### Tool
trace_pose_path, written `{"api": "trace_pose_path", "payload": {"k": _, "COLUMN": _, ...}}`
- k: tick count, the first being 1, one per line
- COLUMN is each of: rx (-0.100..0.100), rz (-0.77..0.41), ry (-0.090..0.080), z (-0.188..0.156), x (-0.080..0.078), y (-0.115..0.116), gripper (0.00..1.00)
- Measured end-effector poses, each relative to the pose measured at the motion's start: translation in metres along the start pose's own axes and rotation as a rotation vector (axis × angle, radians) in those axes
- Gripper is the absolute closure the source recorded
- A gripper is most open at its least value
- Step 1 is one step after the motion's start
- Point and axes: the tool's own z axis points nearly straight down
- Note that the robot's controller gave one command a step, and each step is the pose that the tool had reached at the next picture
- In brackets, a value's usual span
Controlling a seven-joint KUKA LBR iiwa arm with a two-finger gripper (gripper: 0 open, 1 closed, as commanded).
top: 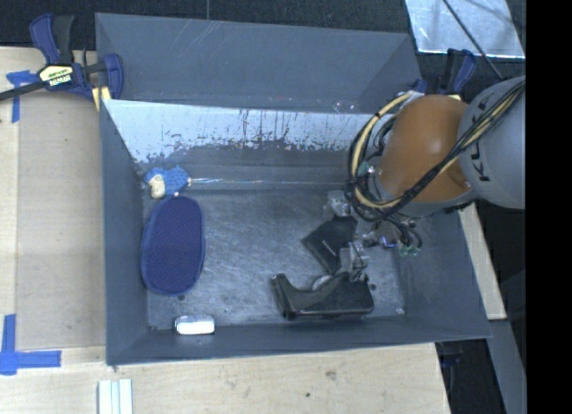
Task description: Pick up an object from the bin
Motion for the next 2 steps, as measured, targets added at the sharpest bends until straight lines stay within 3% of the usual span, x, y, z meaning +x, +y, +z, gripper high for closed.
{"api": "trace_pose_path", "payload": {"k": 1, "rx": 0.001, "rz": 0.385, "ry": 0.006, "z": 0.022, "x": -0.036, "y": -0.02, "gripper": 0.0}}
{"api": "trace_pose_path", "payload": {"k": 2, "rx": 0.0, "rz": 0.394, "ry": -0.006, "z": 0.019, "x": -0.004, "y": -0.021, "gripper": 0.0}}
